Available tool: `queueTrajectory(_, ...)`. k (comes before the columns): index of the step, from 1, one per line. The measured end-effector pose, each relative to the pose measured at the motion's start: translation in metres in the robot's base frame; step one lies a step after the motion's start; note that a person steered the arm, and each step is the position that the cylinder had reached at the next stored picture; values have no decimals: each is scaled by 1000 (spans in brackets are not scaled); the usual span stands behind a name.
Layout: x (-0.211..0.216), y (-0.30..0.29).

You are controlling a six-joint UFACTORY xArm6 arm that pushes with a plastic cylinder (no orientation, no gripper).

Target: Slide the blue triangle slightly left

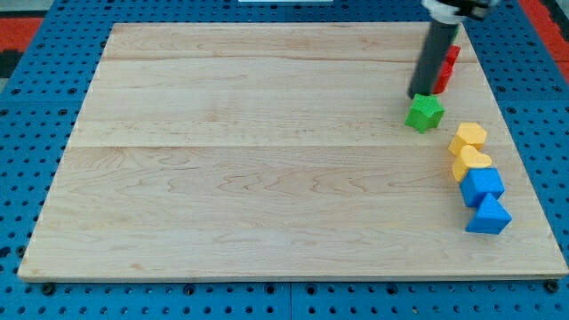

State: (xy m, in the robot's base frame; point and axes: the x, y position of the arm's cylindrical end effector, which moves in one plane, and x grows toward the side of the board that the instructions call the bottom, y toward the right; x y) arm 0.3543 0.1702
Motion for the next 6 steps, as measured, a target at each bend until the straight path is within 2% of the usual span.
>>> queueTrajectory(1, 1, 117)
queueTrajectory(2, 40, 121)
queueTrajectory(3, 141, 124)
queueTrajectory(4, 193, 102)
queueTrajectory(5, 223, 59)
queueTrajectory(6, 215, -9)
